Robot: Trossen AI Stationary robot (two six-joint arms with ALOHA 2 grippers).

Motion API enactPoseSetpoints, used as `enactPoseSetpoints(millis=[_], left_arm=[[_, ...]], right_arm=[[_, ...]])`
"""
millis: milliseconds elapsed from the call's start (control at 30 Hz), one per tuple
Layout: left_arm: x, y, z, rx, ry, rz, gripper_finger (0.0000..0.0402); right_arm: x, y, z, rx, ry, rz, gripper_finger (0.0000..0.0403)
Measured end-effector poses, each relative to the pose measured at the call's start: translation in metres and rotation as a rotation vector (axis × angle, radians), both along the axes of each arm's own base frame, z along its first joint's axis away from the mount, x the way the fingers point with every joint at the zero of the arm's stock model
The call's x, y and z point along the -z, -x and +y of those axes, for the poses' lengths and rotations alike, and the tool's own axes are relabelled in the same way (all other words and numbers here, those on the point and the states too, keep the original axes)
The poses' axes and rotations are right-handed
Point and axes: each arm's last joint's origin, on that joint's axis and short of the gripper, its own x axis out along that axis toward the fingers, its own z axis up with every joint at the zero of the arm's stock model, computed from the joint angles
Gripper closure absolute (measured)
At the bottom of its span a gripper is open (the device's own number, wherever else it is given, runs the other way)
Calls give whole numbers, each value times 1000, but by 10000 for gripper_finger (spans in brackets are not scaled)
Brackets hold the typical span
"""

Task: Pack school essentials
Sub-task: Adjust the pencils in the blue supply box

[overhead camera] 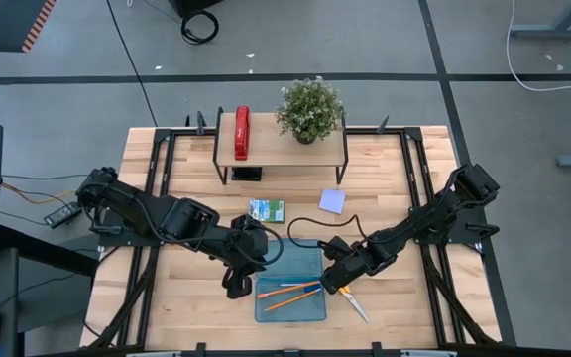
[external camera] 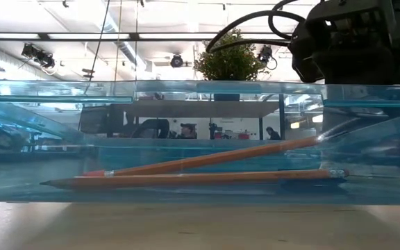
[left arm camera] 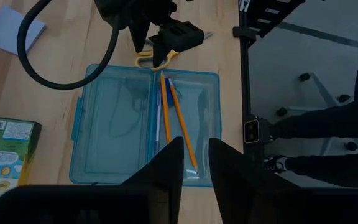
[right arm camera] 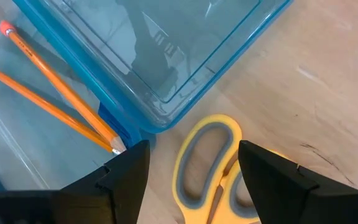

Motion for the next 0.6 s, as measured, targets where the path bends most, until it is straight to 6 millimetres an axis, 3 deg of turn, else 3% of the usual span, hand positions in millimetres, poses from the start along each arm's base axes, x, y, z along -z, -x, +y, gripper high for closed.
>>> enactPoseSetpoints(millis=[600], left_arm=[[0, 0, 1, -44, 9, -3, 322]], right_arm=[[2, -4, 4, -27, -12, -37, 150]])
